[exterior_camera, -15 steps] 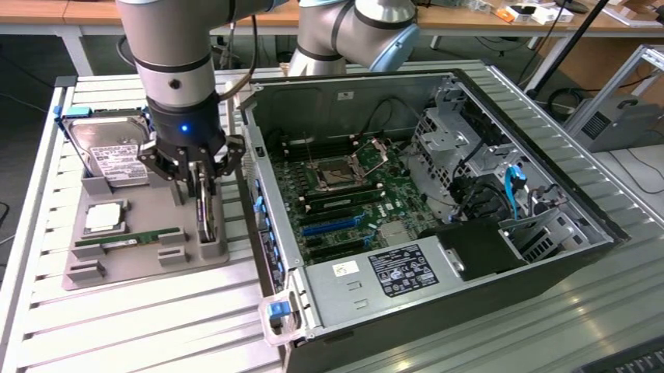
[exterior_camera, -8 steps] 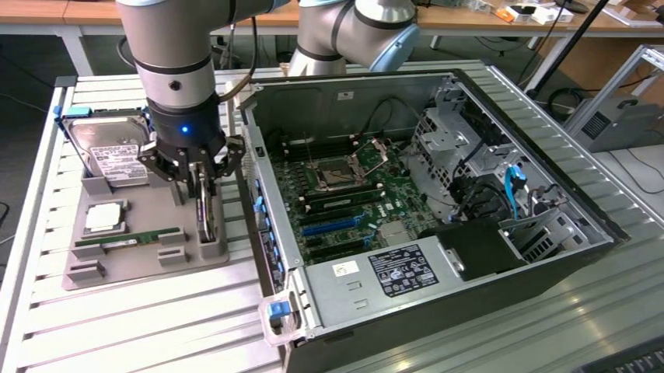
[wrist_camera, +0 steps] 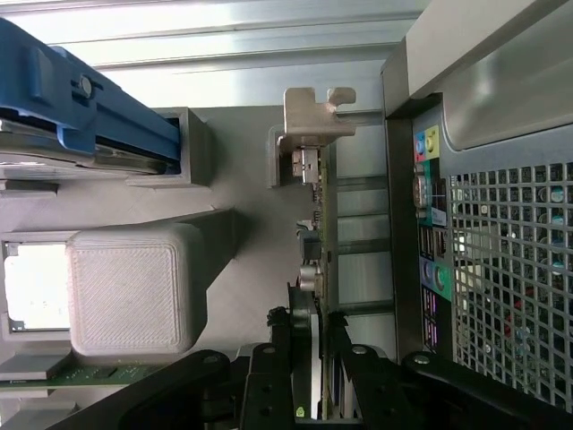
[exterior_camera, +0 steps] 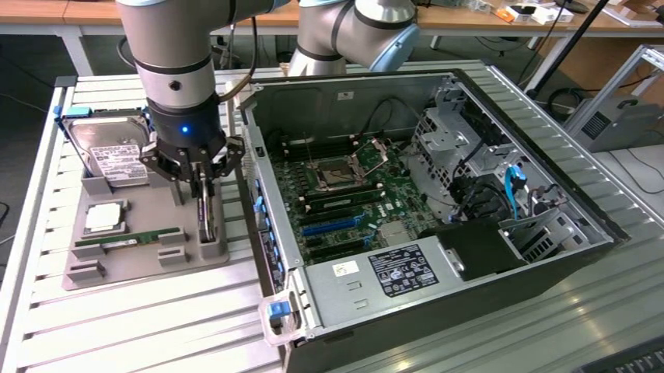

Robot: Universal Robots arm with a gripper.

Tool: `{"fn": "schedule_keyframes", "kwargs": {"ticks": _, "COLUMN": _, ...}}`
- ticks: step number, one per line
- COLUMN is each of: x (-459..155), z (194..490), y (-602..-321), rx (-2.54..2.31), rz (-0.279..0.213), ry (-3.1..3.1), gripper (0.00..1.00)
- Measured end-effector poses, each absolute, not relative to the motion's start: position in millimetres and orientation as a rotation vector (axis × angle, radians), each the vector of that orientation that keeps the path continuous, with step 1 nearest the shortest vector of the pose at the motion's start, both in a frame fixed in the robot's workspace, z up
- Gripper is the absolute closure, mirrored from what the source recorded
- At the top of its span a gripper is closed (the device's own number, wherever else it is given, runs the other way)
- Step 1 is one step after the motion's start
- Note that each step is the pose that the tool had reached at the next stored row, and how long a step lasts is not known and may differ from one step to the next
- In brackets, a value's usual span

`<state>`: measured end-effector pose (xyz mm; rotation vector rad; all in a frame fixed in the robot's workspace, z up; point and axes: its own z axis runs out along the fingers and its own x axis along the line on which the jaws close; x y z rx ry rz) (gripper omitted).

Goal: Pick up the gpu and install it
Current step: 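Pick up the gpu and move the gpu toward the slot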

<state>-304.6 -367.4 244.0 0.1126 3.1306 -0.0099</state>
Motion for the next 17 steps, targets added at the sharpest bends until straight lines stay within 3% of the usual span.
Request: {"fn": "schedule_keyframes", "kwargs": {"ticks": 17, "x": -304.6, "z": 244.0, "y": -367.4, "rx": 0.113, "rz": -0.010, "ry": 3.130, "gripper": 0.73}}
